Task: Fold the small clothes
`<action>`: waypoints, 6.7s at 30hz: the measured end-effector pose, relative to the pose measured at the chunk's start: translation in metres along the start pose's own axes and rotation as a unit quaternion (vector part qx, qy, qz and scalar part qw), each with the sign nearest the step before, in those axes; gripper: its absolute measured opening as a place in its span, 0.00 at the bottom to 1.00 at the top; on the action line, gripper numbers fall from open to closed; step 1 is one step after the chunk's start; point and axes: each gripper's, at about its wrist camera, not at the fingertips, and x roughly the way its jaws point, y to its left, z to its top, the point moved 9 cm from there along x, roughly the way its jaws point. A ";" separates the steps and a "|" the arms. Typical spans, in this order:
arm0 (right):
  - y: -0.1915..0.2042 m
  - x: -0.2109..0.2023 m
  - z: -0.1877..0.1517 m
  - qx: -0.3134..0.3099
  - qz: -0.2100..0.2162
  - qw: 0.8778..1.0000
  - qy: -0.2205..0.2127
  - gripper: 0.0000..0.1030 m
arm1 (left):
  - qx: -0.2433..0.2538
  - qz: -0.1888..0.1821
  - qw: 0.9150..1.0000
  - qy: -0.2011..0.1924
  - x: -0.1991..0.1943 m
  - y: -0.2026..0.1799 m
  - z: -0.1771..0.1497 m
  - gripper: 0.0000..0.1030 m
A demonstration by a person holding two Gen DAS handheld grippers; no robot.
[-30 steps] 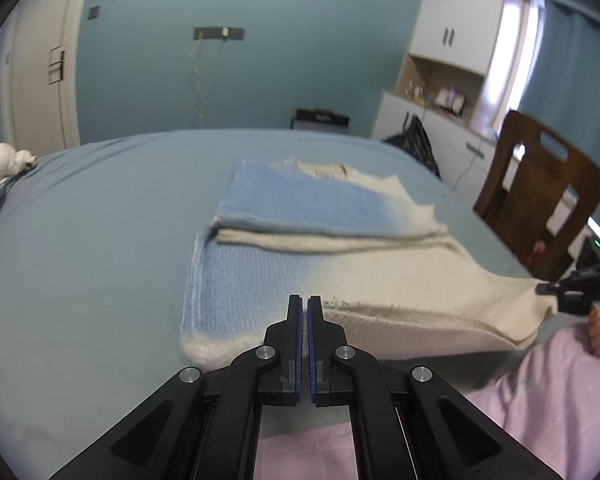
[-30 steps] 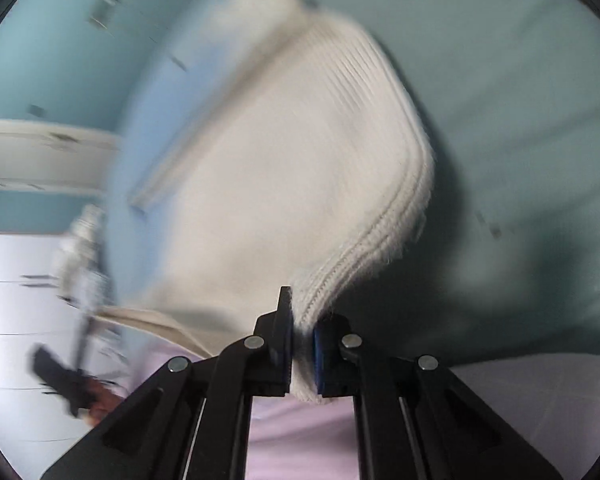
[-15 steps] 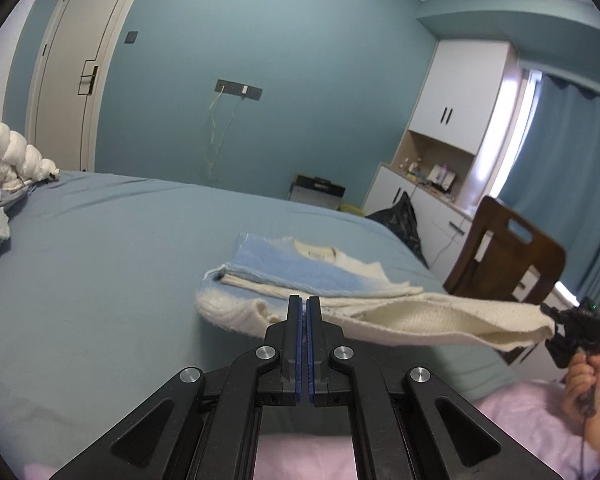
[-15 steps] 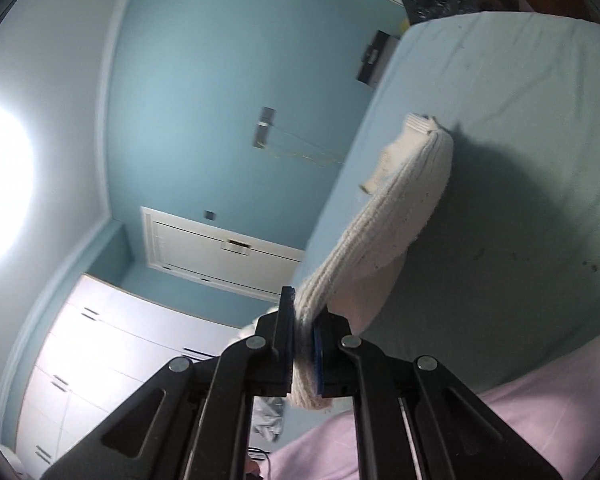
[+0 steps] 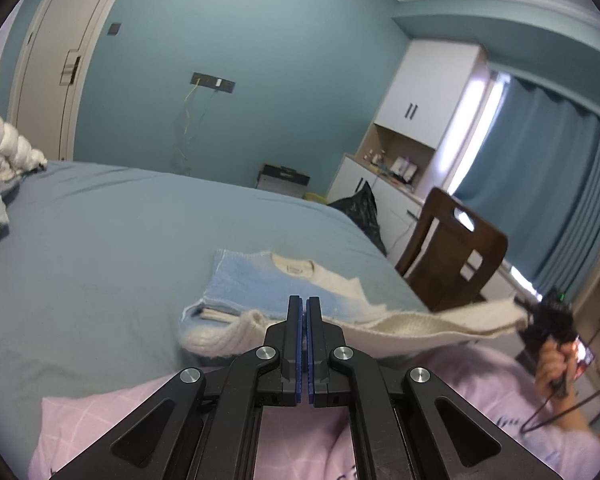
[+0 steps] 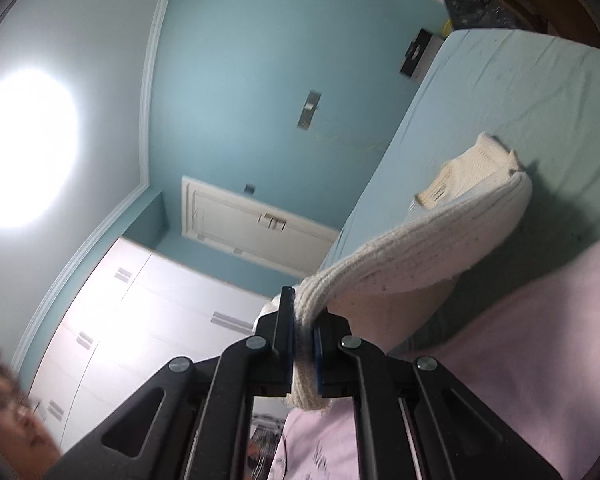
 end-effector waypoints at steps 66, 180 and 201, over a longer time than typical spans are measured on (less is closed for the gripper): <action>-0.180 0.348 0.325 -0.283 -0.326 0.900 -0.054 0.06 | -0.109 0.049 0.989 0.092 0.527 0.235 0.132 0.07; -0.229 0.280 0.093 -0.256 -0.521 0.787 0.209 0.99 | 0.102 0.223 0.933 0.263 0.423 0.110 -0.096 1.00; -0.248 0.139 0.118 0.274 -0.283 0.919 0.005 0.98 | -0.158 0.201 0.927 0.275 0.345 0.186 -0.106 1.00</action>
